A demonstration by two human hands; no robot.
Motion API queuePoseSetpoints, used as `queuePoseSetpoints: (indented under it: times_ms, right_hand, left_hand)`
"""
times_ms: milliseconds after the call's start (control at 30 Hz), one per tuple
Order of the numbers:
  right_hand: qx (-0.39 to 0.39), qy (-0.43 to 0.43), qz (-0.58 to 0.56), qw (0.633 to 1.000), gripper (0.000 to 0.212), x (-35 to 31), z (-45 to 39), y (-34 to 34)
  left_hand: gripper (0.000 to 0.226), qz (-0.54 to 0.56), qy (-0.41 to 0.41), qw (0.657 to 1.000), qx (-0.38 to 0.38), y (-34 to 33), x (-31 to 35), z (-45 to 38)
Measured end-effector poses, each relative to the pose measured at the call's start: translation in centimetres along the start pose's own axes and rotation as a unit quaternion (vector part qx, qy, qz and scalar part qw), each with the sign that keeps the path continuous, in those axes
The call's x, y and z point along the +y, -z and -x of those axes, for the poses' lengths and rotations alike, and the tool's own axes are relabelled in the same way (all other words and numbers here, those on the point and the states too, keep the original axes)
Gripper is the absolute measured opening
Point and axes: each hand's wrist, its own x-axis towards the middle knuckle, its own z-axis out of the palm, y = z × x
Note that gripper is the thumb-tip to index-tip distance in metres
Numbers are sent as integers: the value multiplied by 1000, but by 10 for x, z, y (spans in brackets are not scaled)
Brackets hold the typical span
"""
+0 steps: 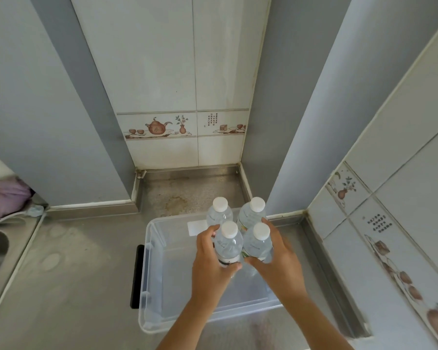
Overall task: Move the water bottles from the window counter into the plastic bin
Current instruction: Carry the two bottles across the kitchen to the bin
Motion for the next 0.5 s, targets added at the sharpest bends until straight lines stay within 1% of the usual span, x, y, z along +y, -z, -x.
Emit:
queuePoseSetpoints:
  times_ms: [100, 167, 300, 400, 500]
  right_hand:
    - [0, 14, 55, 998, 80, 6, 3, -1]
    - [11, 27, 86, 996, 82, 8, 4, 0]
    - [22, 40, 140, 989, 73, 5, 9, 9]
    - [47, 51, 168, 983, 59, 3, 17, 22]
    - [96, 61, 186, 976, 55, -4, 37, 42]
  left_hand:
    - [85, -7, -4, 1000, -8, 3, 0, 2]
    - [80, -16, -7, 1000, -8, 6, 2, 3]
    - [73, -36, -29, 999, 3, 14, 10, 7]
    - [64, -85, -101, 990, 46, 23, 25, 12]
    - [49, -188, -169, 962, 100, 29, 47, 24]
